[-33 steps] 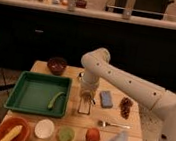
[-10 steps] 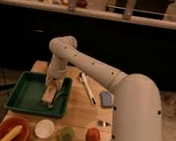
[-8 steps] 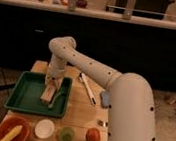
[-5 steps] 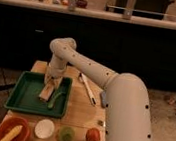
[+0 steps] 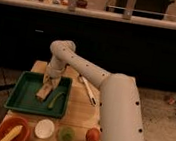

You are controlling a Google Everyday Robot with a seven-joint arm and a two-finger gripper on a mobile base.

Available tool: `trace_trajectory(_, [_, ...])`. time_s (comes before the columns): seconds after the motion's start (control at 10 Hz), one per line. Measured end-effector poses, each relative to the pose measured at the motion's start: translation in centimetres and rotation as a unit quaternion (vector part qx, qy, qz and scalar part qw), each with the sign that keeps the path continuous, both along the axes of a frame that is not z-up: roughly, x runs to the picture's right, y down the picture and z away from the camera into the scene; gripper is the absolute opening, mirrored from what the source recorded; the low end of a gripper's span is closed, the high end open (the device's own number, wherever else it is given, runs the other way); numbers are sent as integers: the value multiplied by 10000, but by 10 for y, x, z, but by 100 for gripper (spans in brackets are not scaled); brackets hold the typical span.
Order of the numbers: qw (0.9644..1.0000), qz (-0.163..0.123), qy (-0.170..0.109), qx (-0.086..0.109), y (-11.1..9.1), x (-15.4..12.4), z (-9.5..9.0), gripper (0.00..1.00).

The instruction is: Place eraser in tray

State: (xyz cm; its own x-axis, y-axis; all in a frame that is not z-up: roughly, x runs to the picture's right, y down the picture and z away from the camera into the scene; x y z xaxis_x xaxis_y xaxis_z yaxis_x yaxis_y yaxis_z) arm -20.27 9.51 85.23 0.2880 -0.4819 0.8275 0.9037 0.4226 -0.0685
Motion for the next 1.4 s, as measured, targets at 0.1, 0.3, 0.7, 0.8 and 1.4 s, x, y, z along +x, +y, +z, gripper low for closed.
trace_trajectory(0.1, [9999, 51, 70, -51, 3, 1, 7, 0])
trace_trajectory(0.3, [9999, 60, 74, -51, 2, 1, 7, 11])
trace_trajectory(0.7, [9999, 59, 73, -51, 2, 1, 7, 50])
trace_trajectory(0.8, [9999, 58, 74, -51, 2, 1, 7, 60])
trace_trajectory(1.4, [9999, 54, 70, -50, 2, 0, 7, 80])
